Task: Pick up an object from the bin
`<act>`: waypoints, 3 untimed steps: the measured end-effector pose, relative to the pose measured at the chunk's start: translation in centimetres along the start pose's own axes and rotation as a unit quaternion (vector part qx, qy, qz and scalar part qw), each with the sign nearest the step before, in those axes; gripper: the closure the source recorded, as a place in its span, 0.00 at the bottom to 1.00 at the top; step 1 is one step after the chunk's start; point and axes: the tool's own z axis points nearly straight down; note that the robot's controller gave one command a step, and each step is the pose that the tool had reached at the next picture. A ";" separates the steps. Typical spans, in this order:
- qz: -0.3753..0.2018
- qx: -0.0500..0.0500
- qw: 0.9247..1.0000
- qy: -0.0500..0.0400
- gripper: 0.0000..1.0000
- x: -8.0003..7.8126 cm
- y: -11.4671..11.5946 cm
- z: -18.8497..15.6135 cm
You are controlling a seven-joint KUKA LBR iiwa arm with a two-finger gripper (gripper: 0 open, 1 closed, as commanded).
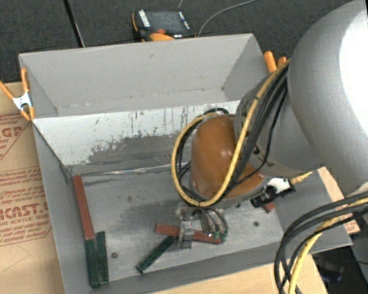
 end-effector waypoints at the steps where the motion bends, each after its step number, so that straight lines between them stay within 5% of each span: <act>1: -0.102 0.001 0.995 0.001 1.00 1.2 -3.3 0.0; 2: -0.101 -0.001 0.995 -0.005 0.00 0.8 -3.1 -0.2; 3: -0.102 0.000 0.995 0.000 1.00 1.2 -3.1 0.0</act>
Offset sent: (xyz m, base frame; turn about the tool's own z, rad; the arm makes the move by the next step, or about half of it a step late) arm -0.0152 -0.0302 0.0006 -0.2049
